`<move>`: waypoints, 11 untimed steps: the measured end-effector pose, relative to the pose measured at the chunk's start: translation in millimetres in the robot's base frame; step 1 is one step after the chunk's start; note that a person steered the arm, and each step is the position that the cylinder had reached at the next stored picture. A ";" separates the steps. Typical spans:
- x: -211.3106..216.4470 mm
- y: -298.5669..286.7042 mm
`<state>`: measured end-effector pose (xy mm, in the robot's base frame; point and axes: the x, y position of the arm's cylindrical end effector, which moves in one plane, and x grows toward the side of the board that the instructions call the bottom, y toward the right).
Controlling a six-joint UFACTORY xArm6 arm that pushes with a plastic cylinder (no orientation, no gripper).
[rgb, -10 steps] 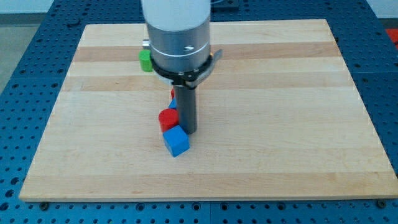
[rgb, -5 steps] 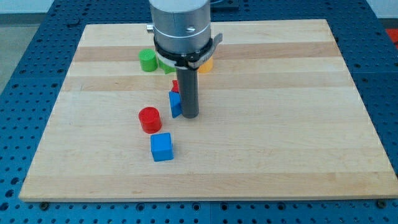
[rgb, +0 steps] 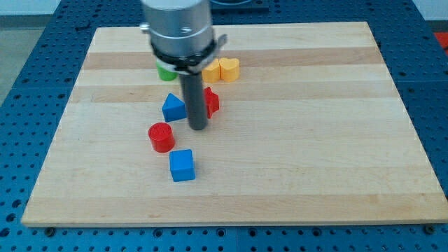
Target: Move red star closer to the blue triangle
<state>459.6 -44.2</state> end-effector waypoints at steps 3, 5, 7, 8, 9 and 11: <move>-29.9 34.4; -35.2 -15.5; -77.9 -4.1; -96.0 3.4; -97.8 -19.4; -97.7 -28.5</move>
